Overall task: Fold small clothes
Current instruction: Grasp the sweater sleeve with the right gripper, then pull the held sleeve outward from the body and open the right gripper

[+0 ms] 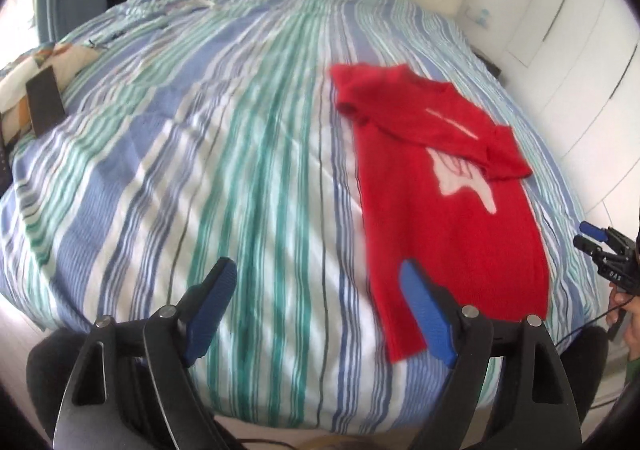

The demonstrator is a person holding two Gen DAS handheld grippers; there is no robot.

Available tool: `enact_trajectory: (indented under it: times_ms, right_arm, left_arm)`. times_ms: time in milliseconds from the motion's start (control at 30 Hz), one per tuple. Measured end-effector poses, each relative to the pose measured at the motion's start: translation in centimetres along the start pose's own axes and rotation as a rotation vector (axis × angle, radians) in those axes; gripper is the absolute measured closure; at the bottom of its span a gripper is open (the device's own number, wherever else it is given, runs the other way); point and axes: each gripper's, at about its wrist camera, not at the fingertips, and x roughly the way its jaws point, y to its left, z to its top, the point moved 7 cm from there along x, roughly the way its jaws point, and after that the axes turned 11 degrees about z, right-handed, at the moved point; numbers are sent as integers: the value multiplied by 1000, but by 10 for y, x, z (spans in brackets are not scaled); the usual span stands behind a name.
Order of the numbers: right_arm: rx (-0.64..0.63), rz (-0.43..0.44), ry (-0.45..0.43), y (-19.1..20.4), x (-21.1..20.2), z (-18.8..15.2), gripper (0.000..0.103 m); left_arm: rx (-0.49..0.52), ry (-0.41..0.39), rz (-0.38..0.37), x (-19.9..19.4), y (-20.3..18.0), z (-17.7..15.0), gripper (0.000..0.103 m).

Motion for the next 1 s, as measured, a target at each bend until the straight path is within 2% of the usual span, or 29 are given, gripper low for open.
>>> enact_trajectory:
  times_ms: [67,167,233,267,367,400,433,467,533,667,733,833,933,1000]
  right_arm:
    - [-85,70,-13,13,33,36,49]
    - [-142,154,3,27,92,78,49]
    - [-154,161,17,30,131,99,50]
    - [-147,159,23,29,149,106,50]
    - [-109,169,45,20,196,115,50]
    - [-89,165,34,14,204,115,64]
    - [-50,155,20,5,206,116,90]
    - [16,162,-9,-7,200,118,95]
    - [146,176,-108,-38,171,123,95]
    - [352,96,-307,-133,79,109,95]
    - [476,27,-395,-189,35,83,95]
    - [653,-72,-447,-263,2,28,95]
    - [832,-73,-483,-305,3,-27,95]
    - [952,-32,-499,-320,13,-55,95]
  left_arm:
    - [-37,-104,69,13,3,16,18]
    - [-46,-179,164,38,6,15,18]
    - [-13,-133,217,51,10,8,18]
    - [-3,-118,221,52,12,6,18]
    - [5,-124,227,50,15,5,18]
    - [5,-130,234,49,17,6,18]
    - [4,-133,245,47,19,4,18]
    - [0,-132,253,47,21,3,18]
    - [-15,-130,254,46,26,1,18]
    - [-64,-108,232,49,33,0,18]
    - [-89,-94,219,54,35,-1,18]
    - [-111,-71,215,62,36,-3,18]
    - [-121,-57,223,69,36,-7,18]
    - [-126,-45,231,73,37,-10,18]
